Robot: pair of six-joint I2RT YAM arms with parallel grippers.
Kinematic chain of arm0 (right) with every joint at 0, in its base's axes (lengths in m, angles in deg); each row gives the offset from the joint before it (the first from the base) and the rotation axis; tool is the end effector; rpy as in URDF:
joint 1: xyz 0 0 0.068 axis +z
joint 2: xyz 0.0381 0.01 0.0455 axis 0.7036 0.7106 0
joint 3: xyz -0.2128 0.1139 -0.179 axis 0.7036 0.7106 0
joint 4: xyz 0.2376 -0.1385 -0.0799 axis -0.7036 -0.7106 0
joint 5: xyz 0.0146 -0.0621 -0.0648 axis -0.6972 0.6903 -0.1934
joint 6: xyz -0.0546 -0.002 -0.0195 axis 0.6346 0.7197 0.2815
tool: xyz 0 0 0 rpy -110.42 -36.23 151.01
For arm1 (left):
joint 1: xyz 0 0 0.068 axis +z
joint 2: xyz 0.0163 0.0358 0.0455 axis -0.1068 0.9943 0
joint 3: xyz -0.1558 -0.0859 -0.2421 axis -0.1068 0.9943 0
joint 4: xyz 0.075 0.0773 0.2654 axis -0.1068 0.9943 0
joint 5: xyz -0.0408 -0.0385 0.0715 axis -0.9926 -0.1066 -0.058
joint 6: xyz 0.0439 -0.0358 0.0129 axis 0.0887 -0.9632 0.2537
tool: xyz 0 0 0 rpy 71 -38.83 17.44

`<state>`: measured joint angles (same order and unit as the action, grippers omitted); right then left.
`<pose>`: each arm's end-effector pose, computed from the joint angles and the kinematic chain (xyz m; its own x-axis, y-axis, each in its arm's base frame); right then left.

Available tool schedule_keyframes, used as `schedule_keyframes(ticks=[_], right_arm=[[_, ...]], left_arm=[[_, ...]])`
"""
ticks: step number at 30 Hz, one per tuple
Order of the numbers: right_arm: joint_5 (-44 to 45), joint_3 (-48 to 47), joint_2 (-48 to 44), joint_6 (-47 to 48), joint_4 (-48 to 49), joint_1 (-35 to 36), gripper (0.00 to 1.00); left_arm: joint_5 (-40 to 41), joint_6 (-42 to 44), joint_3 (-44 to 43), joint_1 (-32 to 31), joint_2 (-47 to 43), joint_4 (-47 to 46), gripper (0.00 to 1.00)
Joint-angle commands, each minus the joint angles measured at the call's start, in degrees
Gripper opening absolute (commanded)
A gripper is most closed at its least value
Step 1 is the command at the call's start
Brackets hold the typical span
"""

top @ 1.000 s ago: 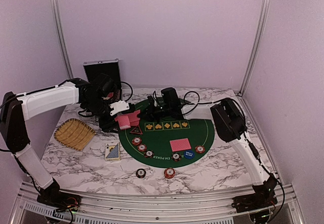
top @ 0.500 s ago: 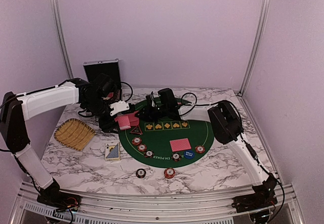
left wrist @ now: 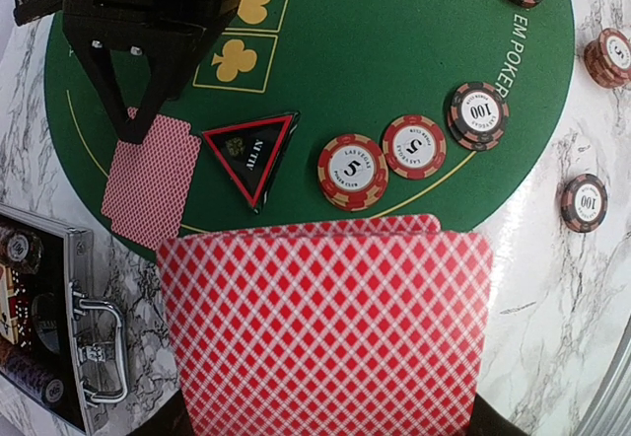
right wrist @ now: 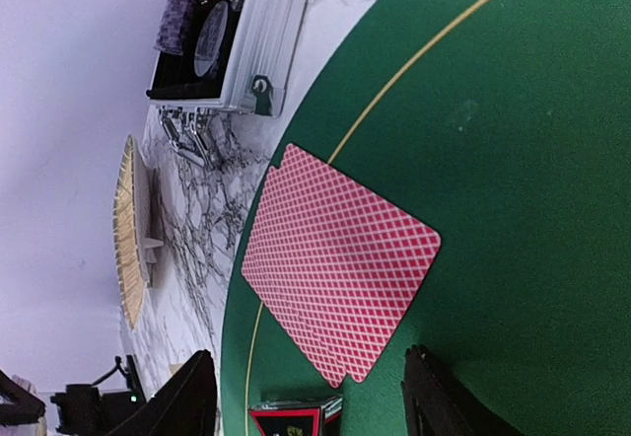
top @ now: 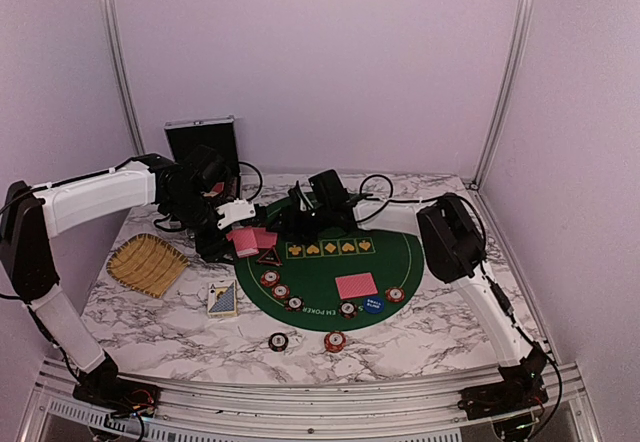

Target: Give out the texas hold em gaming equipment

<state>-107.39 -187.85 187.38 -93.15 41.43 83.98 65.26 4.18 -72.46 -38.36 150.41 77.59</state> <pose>0.4700 0.4143 0.1184 -0.9371 -0.0295 -0.3479 -0.3113 0.5218 0.7943 0.3121 -0.2054 0.2777 -0.1728 0.8749 -0.4523 0.9396 0.2842 0.1908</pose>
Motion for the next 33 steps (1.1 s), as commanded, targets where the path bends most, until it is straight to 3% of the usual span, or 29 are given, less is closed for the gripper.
schedule_keyframes(ticks=[1,9,19,33], right_arm=[[4.4,1.04,-4.89,4.15,-5.99,0.36,0.71],[4.07,17.03,-18.71,2.93,3.21,0.08,0.87],[-10.79,40.2,-29.66,-9.81,28.79,0.81,0.91],[-16.24,40.0,-28.22,-15.03,37.25,4.4,0.93]], left_arm=[[-0.98,-0.01,-1.83,0.24,-1.86,1.41,0.0],[-0.94,-0.27,-2.43,0.24,-1.47,1.32,0.0],[-0.73,-1.02,-4.16,0.24,0.21,1.08,0.0],[-1.05,-1.33,-5.68,0.15,1.71,0.97,0.0]])
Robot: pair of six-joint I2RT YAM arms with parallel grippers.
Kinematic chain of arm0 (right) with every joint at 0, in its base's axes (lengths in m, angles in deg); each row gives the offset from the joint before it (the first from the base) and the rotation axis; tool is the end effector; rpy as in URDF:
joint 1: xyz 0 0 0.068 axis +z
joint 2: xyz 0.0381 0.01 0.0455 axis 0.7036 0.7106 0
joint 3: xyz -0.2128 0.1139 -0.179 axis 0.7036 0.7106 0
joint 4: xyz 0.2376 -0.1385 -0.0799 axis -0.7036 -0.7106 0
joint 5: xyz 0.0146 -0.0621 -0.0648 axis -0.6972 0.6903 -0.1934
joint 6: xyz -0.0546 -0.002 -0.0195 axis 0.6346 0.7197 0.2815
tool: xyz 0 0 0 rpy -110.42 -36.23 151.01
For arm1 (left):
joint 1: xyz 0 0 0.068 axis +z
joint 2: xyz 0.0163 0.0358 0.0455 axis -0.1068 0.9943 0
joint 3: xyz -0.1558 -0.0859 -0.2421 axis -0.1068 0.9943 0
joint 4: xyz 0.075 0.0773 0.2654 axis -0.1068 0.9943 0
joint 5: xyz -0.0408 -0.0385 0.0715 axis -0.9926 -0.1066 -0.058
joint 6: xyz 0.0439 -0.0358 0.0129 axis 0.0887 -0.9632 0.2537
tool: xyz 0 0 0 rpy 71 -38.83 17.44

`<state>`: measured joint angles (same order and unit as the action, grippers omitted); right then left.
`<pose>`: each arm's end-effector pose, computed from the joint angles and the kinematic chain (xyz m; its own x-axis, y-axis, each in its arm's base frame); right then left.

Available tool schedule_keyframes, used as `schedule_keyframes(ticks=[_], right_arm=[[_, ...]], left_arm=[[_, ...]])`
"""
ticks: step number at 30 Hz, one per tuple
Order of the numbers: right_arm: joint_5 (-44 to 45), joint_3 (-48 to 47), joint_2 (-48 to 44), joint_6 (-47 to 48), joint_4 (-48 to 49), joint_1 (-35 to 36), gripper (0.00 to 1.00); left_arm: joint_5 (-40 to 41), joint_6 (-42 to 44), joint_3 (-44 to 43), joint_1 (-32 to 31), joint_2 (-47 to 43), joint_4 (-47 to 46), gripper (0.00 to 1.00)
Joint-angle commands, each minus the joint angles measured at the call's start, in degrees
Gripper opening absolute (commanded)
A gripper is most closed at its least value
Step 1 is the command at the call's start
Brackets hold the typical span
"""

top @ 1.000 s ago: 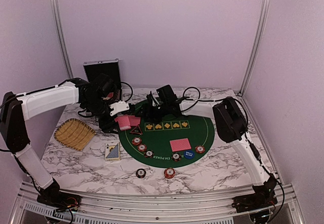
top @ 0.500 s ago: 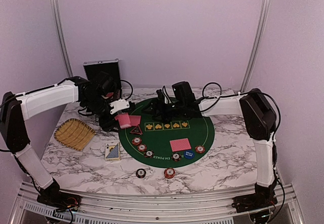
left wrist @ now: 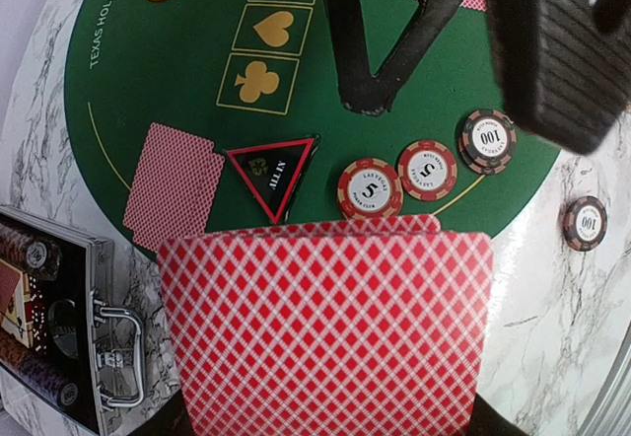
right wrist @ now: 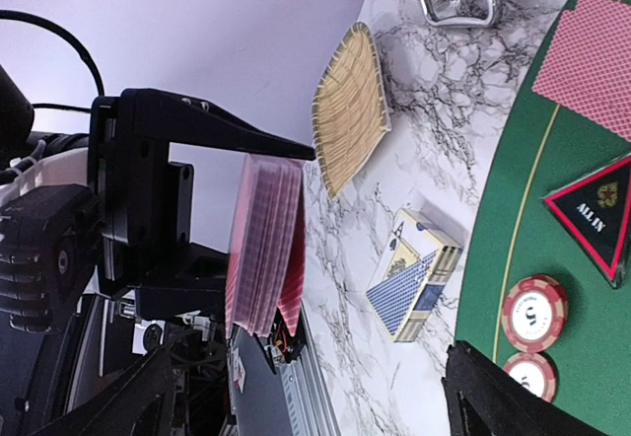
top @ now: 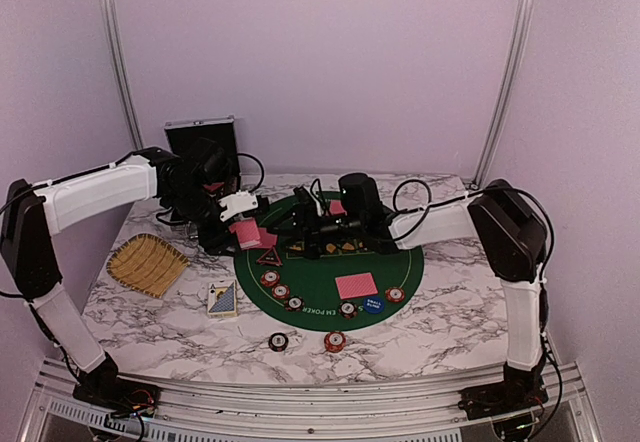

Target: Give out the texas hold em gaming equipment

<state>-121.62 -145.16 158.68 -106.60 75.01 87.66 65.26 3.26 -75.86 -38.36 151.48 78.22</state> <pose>0.3506 0.3687 0.1941 -0.9363 -0.1096 -0.3338 -0.3486 0.1714 0.9215 0.3200 -0.2103 0.2901 -0.1762 0.8629 -0.4736 0.9318 0.3013 0.2022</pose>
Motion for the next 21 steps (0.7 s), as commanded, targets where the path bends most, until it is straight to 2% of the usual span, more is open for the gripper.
schedule_keyframes(ticks=[1,21], right_arm=[[-2.18,-2.96,0.81,-1.59,3.48,0.81,0.93],[-4.99,-13.91,9.08,-3.19,1.53,3.25,0.93]], left_arm=[[-1.16,-0.42,-2.4,0.15,0.71,0.34,0.0],[-2.14,-0.98,-4.08,-0.47,2.1,0.34,0.0]])
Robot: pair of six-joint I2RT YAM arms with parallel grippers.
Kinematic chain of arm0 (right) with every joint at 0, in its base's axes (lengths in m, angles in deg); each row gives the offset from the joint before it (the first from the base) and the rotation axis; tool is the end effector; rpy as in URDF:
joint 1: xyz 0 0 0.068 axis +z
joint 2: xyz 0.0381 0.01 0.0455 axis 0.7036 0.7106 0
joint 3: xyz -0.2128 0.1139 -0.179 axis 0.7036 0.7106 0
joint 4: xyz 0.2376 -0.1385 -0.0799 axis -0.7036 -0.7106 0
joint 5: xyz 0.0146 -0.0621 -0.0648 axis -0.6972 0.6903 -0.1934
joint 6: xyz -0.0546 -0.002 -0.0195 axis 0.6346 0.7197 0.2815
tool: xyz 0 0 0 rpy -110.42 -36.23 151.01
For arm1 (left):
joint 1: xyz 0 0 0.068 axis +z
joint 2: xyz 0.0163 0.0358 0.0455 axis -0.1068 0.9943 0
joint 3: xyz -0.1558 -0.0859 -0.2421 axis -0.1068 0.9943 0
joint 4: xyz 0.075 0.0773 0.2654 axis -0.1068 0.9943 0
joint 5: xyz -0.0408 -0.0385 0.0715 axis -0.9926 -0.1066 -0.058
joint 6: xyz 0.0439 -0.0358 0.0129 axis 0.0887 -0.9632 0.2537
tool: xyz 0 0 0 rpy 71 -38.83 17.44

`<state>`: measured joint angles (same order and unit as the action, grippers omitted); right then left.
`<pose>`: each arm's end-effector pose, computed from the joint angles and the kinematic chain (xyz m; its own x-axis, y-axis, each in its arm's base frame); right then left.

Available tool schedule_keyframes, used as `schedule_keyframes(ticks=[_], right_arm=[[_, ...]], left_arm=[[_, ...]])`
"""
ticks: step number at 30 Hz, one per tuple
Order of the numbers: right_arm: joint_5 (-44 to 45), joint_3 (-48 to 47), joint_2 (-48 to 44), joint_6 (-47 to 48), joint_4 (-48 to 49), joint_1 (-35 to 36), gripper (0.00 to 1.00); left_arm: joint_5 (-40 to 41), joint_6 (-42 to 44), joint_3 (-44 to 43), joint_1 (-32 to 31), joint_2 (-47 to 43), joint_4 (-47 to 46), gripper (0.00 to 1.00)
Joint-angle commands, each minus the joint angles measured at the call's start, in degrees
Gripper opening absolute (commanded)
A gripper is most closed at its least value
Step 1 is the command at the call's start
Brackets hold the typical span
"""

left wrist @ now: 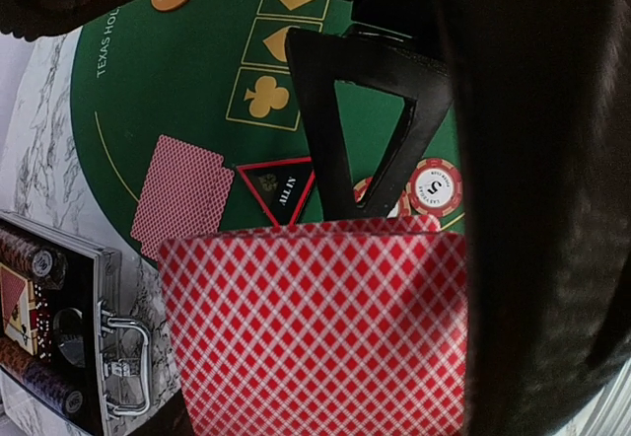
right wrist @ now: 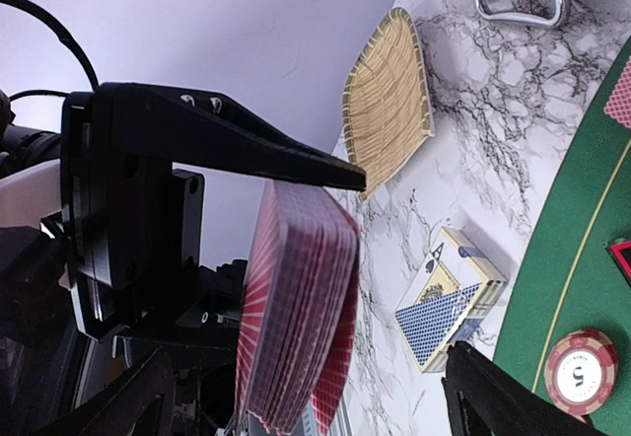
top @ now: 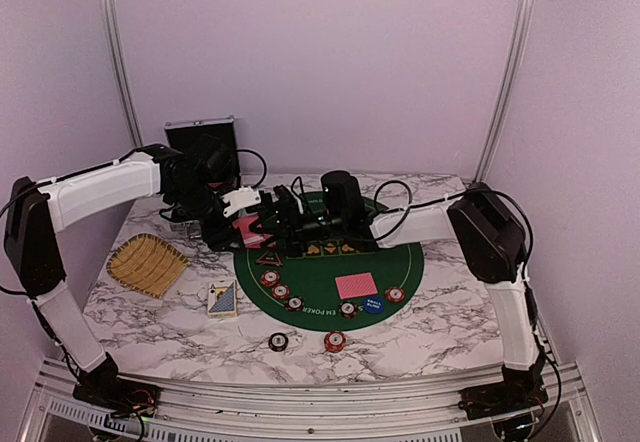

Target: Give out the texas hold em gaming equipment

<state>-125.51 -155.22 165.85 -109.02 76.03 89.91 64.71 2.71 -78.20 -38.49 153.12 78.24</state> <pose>0.3604 0.4094 0.1929 -0.9237 -0.1814 -0.3374 -0.3565 0.0846 0.9305 0.3274 -0.2165 0.2933 -0.1764 0.8548 -0.4880 0.9312 0.3057 0.1987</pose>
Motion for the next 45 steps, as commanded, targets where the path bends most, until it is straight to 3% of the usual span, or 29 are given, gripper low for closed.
schedule_keyframes(ticks=[1,18,35,45], right_arm=[[-1.25,-4.47,2.51,-1.09,0.56,1.18,0.93],[-1.71,-15.12,11.69,-7.56,0.86,2.39,0.92],[0.52,-9.69,8.41,-4.43,-5.78,0.45,0.66],[0.4,-5.03,4.89,-4.02,-4.09,-0.55,0.58]], left_arm=[[-1.75,-0.48,-1.74,-0.38,0.55,0.32,0.0],[-1.88,-0.51,-0.97,-0.77,0.48,0.36,0.0],[-0.94,0.04,-0.69,-0.86,0.11,0.32,0.0],[-0.61,0.09,-0.6,-0.86,-0.02,0.29,0.0]])
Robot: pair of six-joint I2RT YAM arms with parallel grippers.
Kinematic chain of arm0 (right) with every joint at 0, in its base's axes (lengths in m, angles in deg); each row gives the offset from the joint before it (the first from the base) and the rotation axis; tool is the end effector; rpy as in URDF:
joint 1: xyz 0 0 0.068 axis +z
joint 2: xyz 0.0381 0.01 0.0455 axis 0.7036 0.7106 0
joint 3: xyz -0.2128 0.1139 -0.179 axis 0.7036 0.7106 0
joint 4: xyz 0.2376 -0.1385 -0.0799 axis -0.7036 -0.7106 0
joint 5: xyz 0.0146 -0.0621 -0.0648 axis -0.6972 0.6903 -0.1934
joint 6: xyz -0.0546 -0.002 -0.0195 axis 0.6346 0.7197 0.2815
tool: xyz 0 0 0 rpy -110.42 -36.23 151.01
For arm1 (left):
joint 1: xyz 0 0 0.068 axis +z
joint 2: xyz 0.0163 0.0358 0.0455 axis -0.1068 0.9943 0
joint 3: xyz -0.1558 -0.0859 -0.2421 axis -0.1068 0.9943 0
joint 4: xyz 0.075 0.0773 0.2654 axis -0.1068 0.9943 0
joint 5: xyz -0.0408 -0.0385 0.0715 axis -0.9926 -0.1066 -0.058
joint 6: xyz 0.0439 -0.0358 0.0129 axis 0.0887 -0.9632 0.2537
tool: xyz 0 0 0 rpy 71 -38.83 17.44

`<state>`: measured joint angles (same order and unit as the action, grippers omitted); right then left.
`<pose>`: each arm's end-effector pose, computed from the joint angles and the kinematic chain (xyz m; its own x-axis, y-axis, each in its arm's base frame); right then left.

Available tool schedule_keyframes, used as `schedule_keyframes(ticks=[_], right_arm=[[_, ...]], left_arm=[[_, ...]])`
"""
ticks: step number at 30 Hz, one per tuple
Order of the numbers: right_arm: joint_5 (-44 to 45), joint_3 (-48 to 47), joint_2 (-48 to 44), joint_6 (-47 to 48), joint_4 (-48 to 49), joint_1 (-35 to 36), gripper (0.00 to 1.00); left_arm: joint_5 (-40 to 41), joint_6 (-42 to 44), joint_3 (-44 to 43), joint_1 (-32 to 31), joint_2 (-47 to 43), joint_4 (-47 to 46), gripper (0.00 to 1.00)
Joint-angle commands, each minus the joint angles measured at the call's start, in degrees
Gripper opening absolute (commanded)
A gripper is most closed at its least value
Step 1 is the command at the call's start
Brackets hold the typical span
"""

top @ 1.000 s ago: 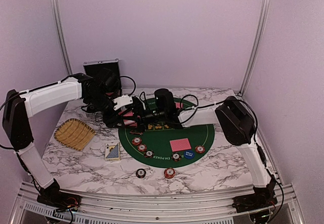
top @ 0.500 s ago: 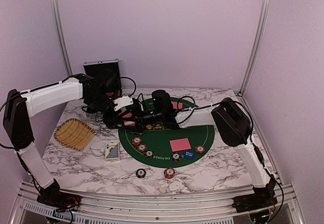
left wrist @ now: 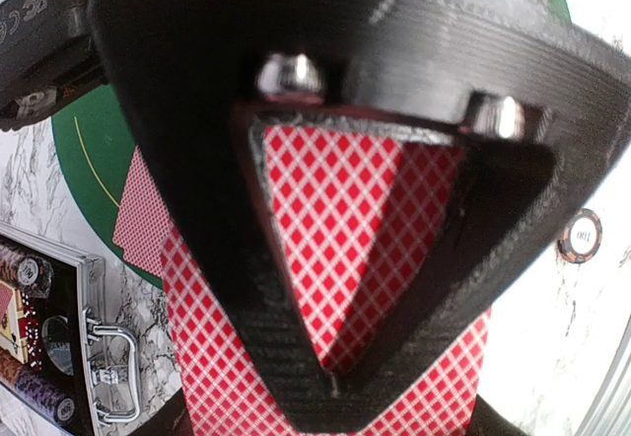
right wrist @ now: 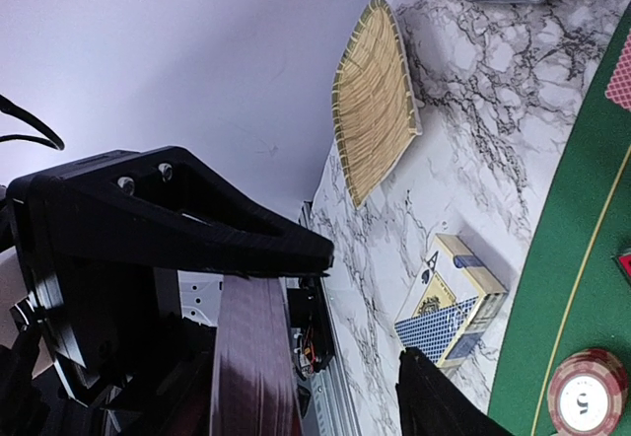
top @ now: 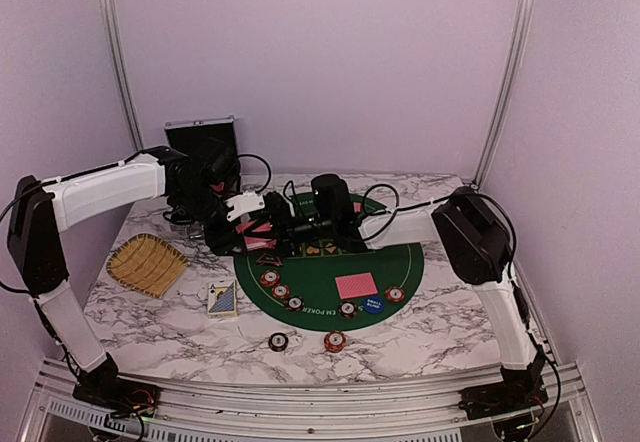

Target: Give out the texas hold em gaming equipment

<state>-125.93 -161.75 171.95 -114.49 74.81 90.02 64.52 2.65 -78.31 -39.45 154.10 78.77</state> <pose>0.3762 0.4272 0.1730 -0.9545 -0.1832 -0.2352 -0.2572 0.1073 0.9604 0.3256 -0.2233 0.2871 -0.1723 0.8629 -0.4751 0.9406 0.2873 0.1808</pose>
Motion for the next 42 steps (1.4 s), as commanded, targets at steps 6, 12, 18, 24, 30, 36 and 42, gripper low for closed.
schedule_keyframes(ticks=[6,12,18,24,30,36,42], right_arm=[[0.01,1.07,-2.57,1.04,-2.04,-0.8,0.65],[-0.79,1.82,-4.52,0.69,-1.5,-1.05,0.65],[-0.09,6.22,-8.15,0.7,-0.23,-2.47,0.59],[-0.6,6.55,-9.04,0.64,-0.43,-2.85,0.52],[-1.14,6.57,-9.23,0.61,-0.63,-2.82,0.45],[-1.87,6.39,-9.3,0.63,-0.67,-2.77,0.31],[-2.39,6.38,-9.97,1.63,-2.15,-3.02,0.22]], left_arm=[[-0.35,0.2,-0.15,0.1,-0.95,-0.21,0.0],[-0.05,0.38,0.2,0.1,-0.87,-0.21,0.0],[0.02,0.71,0.69,0.1,-0.94,-0.21,0.0],[-0.2,0.68,0.43,0.1,-0.72,-0.21,0.0],[0.1,0.82,0.32,0.1,-0.61,-0.21,0.0],[0.1,0.81,-0.03,0.1,-0.42,-0.21,0.0],[0.15,0.91,-0.05,0.14,-0.59,-0.25,0.0]])
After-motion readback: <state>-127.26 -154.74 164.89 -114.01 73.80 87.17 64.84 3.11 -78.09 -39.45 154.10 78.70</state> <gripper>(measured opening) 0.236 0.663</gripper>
